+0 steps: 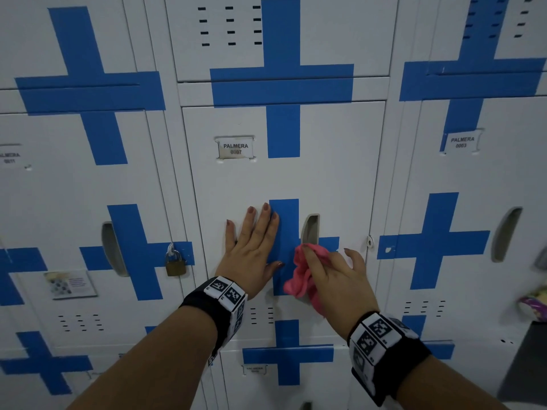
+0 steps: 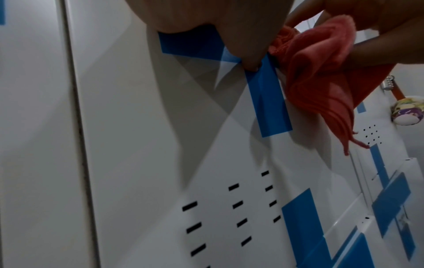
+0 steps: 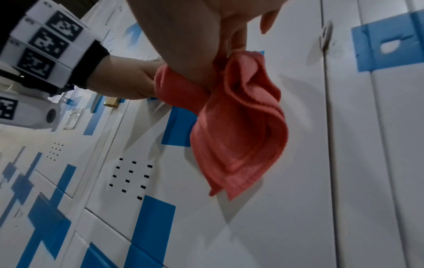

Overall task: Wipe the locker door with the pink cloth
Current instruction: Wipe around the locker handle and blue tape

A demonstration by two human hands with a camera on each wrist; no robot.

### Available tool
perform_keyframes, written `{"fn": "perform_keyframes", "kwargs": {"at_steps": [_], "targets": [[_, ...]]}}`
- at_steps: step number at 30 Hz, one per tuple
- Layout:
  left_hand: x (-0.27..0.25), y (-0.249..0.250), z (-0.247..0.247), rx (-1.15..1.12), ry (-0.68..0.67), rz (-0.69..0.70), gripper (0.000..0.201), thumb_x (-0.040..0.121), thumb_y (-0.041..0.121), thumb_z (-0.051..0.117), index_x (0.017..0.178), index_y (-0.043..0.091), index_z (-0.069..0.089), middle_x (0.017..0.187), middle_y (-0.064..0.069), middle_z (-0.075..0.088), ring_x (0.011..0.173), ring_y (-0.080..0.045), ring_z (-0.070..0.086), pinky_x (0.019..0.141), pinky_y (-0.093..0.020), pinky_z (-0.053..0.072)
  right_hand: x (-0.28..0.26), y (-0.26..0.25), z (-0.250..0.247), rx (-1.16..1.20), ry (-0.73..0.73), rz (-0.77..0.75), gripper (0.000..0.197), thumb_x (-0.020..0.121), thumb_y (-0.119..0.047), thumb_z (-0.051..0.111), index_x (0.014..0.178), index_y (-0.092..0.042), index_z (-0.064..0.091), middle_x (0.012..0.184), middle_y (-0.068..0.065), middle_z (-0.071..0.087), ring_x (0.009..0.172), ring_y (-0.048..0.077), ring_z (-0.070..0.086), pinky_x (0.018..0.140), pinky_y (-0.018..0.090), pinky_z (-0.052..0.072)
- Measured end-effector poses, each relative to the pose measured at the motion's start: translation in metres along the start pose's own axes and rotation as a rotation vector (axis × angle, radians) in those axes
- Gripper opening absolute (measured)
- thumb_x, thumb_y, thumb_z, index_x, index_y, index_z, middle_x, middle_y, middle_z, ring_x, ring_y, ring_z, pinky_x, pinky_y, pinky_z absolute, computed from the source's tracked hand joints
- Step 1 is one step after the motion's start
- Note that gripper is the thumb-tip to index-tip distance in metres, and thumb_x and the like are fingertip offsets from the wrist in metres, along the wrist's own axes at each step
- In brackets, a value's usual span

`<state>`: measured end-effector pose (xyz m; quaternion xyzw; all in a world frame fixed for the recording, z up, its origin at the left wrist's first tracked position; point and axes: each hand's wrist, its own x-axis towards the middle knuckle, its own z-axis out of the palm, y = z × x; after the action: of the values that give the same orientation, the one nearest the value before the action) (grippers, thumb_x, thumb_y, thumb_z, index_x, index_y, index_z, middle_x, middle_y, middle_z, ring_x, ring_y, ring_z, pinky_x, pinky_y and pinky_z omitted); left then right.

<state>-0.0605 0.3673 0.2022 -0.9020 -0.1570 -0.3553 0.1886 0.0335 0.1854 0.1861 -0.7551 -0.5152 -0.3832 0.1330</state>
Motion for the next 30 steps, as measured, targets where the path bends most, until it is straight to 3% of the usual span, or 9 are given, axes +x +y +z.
{"fn": "perform_keyframes", "kwargs": {"at_steps": [5, 9, 14, 18, 21, 25, 30], "targets": [[-0.001, 0.0, 0.0, -0.01, -0.005, -0.004, 0.11, 0.078, 0.053, 0.061, 0.147, 0.018, -0.016, 0.154, -0.001, -0.025, 0.141, -0.023, -0.021, 0.102, -0.058, -0.009, -0.002, -0.013, 0.0, 0.022, -0.077, 0.069, 0.101, 0.059, -0.025, 0.079, 0.144, -0.011, 0.027, 0.117, 0.004, 0.064, 0.116, 0.026, 0.052, 0.095, 0.051, 0.039], [0.0, 0.001, -0.002, -0.005, -0.009, -0.005, 0.11, 0.077, 0.053, 0.062, 0.147, 0.017, -0.016, 0.154, -0.002, -0.025, 0.141, -0.023, -0.022, 0.103, -0.059, -0.007, 0.001, -0.016, 0.001, -0.049, -0.149, -0.008, 0.101, 0.065, -0.026, 0.072, 0.145, -0.01, 0.013, 0.113, 0.012, 0.063, 0.113, 0.031, 0.051, 0.094, 0.052, 0.038], [0.0, 0.001, -0.002, -0.01, -0.017, -0.007, 0.11, 0.078, 0.053, 0.062, 0.147, 0.017, -0.017, 0.154, -0.002, -0.025, 0.141, -0.023, -0.023, 0.104, -0.059, -0.003, 0.002, -0.012, 0.006, -0.026, -0.146, -0.025, 0.109, 0.059, -0.04, 0.079, 0.144, -0.011, 0.017, 0.1, 0.009, 0.067, 0.103, 0.028, 0.057, 0.091, 0.05, 0.042], [-0.001, 0.001, -0.003, -0.007, -0.026, -0.006, 0.11, 0.079, 0.053, 0.061, 0.147, 0.018, -0.018, 0.154, -0.002, -0.026, 0.141, -0.023, -0.024, 0.104, -0.058, -0.006, 0.004, -0.012, 0.006, -0.055, -0.179, -0.042, 0.104, 0.069, -0.038, 0.072, 0.145, -0.012, 0.007, 0.105, 0.01, 0.066, 0.114, 0.029, 0.051, 0.096, 0.05, 0.036], [0.0, 0.001, -0.002, -0.012, -0.027, -0.009, 0.111, 0.078, 0.053, 0.062, 0.147, 0.017, -0.016, 0.154, -0.002, -0.025, 0.141, -0.023, -0.023, 0.105, -0.058, -0.003, 0.008, -0.013, 0.002, -0.069, -0.189, -0.034, 0.095, 0.071, -0.031, 0.07, 0.146, -0.01, 0.016, 0.107, 0.011, 0.066, 0.117, 0.028, 0.05, 0.097, 0.05, 0.036], [0.0, 0.001, -0.003, 0.0, -0.022, -0.008, 0.11, 0.077, 0.053, 0.062, 0.148, 0.016, -0.014, 0.154, -0.002, -0.024, 0.141, -0.023, -0.023, 0.104, -0.057, -0.005, 0.013, -0.011, -0.002, -0.08, -0.145, -0.026, 0.095, 0.055, -0.03, 0.078, 0.139, -0.009, 0.039, 0.087, 0.006, 0.07, 0.094, 0.025, 0.059, 0.084, 0.045, 0.046], [0.0, 0.0, -0.002, 0.004, -0.022, -0.005, 0.108, 0.078, 0.055, 0.059, 0.148, 0.016, -0.014, 0.154, -0.002, -0.025, 0.141, -0.023, -0.023, 0.103, -0.058, -0.008, 0.009, -0.006, -0.002, -0.004, -0.132, 0.059, 0.093, 0.062, -0.031, 0.074, 0.142, -0.016, 0.03, 0.086, -0.003, 0.07, 0.085, 0.022, 0.057, 0.083, 0.042, 0.04]]}}
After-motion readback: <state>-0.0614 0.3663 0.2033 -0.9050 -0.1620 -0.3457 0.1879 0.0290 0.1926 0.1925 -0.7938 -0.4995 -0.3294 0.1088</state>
